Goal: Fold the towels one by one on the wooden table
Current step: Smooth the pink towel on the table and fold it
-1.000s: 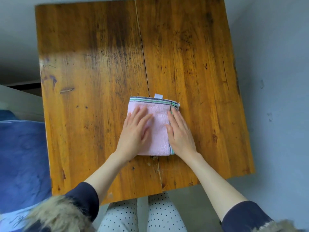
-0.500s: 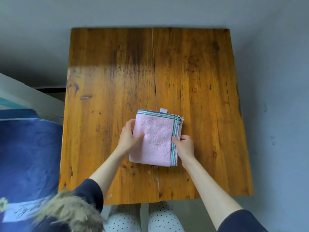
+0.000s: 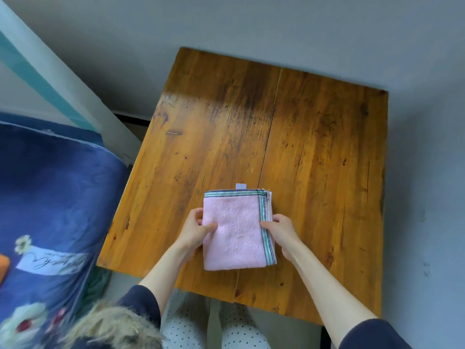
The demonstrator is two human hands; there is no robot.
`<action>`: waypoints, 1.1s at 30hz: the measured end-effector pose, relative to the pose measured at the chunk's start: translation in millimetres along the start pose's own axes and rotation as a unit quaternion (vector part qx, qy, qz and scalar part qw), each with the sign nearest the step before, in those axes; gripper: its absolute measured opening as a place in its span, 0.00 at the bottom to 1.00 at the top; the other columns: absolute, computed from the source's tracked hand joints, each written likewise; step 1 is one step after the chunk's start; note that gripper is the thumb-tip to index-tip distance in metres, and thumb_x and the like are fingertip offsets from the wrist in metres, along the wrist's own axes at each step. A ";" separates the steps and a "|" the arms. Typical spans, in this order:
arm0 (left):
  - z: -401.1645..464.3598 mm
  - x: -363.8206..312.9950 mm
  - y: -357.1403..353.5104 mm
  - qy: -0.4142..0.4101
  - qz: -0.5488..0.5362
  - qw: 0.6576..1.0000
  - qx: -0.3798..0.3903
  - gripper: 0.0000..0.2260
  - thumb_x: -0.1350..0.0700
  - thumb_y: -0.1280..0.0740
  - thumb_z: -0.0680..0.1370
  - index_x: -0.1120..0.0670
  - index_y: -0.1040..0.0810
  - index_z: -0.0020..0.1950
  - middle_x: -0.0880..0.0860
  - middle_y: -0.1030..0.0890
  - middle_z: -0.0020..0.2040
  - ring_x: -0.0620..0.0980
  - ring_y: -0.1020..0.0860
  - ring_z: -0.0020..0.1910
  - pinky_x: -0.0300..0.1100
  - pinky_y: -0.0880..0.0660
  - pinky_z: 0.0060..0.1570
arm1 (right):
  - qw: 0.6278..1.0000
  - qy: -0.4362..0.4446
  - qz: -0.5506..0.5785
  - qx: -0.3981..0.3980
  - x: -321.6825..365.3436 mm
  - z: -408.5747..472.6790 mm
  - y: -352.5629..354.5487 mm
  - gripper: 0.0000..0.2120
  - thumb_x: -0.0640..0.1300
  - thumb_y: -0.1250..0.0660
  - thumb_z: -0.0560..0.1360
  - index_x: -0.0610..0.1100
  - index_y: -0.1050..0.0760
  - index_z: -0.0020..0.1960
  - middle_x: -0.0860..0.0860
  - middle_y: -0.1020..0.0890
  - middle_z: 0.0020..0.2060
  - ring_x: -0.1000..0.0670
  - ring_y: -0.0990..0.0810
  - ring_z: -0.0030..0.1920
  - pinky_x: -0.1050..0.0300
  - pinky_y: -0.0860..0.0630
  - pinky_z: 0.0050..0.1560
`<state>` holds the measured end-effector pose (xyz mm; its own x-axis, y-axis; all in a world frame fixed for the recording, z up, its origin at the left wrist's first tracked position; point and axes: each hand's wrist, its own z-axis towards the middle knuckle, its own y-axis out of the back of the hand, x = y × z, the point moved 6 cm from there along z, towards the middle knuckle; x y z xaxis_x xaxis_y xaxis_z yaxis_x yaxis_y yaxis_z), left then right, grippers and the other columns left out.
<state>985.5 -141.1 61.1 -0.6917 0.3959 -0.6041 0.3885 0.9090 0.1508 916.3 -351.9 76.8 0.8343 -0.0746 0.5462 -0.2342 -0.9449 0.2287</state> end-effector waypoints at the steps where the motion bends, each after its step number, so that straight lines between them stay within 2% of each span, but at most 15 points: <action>1: -2.5 4.7 2.6 0.004 -0.014 1.000 -0.004 0.20 0.59 0.30 0.74 0.48 0.35 0.60 0.49 0.24 0.51 0.47 0.23 0.48 0.41 0.25 0.37 | 1.000 0.007 -0.012 0.002 0.4 -1.3 -3.2 0.04 0.41 0.36 0.77 0.44 0.28 0.52 0.52 0.22 0.43 0.55 0.22 0.42 0.63 0.29 0.32; 8: -27.7 22.6 40.4 -0.010 -0.084 0.995 -0.044 0.19 0.60 0.30 0.74 0.47 0.33 0.60 0.50 0.23 0.48 0.45 0.22 0.44 0.40 0.24 0.34 | 0.994 0.082 -0.074 0.028 19.5 -20.6 -33.5 0.02 0.42 0.35 0.76 0.47 0.28 0.47 0.53 0.21 0.44 0.55 0.21 0.42 0.63 0.27 0.34; 12: -54.0 25.2 90.2 -0.027 -0.139 0.987 -0.081 0.20 0.60 0.31 0.73 0.48 0.32 0.61 0.50 0.23 0.50 0.47 0.22 0.47 0.44 0.22 0.41 | 0.983 0.128 -0.112 0.069 52.3 -44.8 -77.4 0.02 0.43 0.37 0.77 0.49 0.27 0.47 0.53 0.21 0.45 0.55 0.21 0.44 0.61 0.25 0.38; 15: -81.2 26.0 143.0 -0.069 -0.175 0.975 -0.118 0.21 0.62 0.31 0.73 0.50 0.31 0.63 0.53 0.22 0.53 0.50 0.22 0.51 0.46 0.23 0.45 | 0.969 0.172 -0.138 0.109 84.9 -71.6 -122.9 0.04 0.43 0.38 0.76 0.48 0.26 0.49 0.51 0.20 0.47 0.51 0.21 0.47 0.59 0.25 0.42; 19: -125.5 40.1 228.5 -0.109 -0.215 0.957 -0.162 0.19 0.64 0.32 0.73 0.50 0.31 0.61 0.53 0.22 0.50 0.51 0.22 0.48 0.43 0.25 0.39 | 0.947 0.226 -0.154 0.169 124.3 -120.8 -204.9 0.07 0.41 0.36 0.73 0.47 0.23 0.50 0.50 0.18 0.48 0.49 0.19 0.47 0.60 0.27 0.41; 23: -169.3 69.7 325.0 -0.131 -0.251 0.933 -0.221 0.19 0.64 0.33 0.74 0.51 0.32 0.61 0.52 0.23 0.47 0.49 0.22 0.44 0.41 0.25 0.39 | 0.918 0.271 -0.186 0.220 145.7 -169.8 -309.0 0.07 0.40 0.36 0.73 0.46 0.23 0.50 0.50 0.18 0.46 0.54 0.21 0.42 0.64 0.29 0.38; 26: -203.7 101.6 392.3 -0.140 -0.277 0.910 -0.276 0.19 0.64 0.33 0.74 0.53 0.32 0.63 0.52 0.23 0.50 0.49 0.24 0.47 0.39 0.27 0.37 | 0.896 0.300 -0.214 0.249 152.1 -202.1 -388.7 0.06 0.38 0.35 0.73 0.45 0.23 0.49 0.50 0.18 0.42 0.58 0.23 0.35 0.67 0.30 0.31; 27: -215.1 114.1 412.1 -0.137 -0.290 0.901 -0.292 0.20 0.64 0.33 0.75 0.53 0.32 0.64 0.54 0.23 0.53 0.51 0.24 0.49 0.40 0.27 0.36 | 0.887 0.308 -0.225 0.261 153.0 -212.3 -414.7 0.06 0.38 0.35 0.73 0.44 0.23 0.50 0.49 0.18 0.43 0.57 0.23 0.35 0.68 0.30 0.32; 30: -244.5 152.2 463.9 -0.130 -0.322 0.877 -0.333 0.19 0.64 0.33 0.75 0.53 0.32 0.64 0.54 0.24 0.58 0.52 0.24 0.54 0.44 0.26 0.42 | 0.858 0.316 -0.260 0.311 151.2 -242.0 -490.2 0.08 0.36 0.35 0.74 0.40 0.23 0.52 0.46 0.18 0.45 0.53 0.21 0.40 0.64 0.28 0.37; 32: -258.7 176.8 492.5 -0.120 -0.350 0.857 -0.360 0.18 0.64 0.32 0.75 0.52 0.31 0.61 0.53 0.24 0.56 0.50 0.23 0.52 0.45 0.24 0.46 | 0.842 0.313 -0.279 0.340 148.1 -258.4 -535.0 0.08 0.35 0.36 0.74 0.39 0.24 0.53 0.46 0.18 0.42 0.56 0.21 0.35 0.66 0.28 0.33; 33: -264.2 188.6 505.1 -0.111 -0.363 0.848 -0.370 0.18 0.63 0.32 0.75 0.50 0.32 0.60 0.52 0.24 0.54 0.47 0.23 0.49 0.43 0.24 0.43 | 0.833 0.312 -0.292 0.352 146.2 -265.9 -555.8 0.07 0.35 0.36 0.74 0.39 0.24 0.52 0.48 0.19 0.39 0.59 0.23 0.31 0.68 0.30 0.31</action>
<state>890.4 427.1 230.1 -0.4215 -0.2632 -0.8678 -0.6362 0.7678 0.0762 1035.7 247.2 243.7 0.2296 0.4350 0.8707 0.6540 -0.7315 0.1930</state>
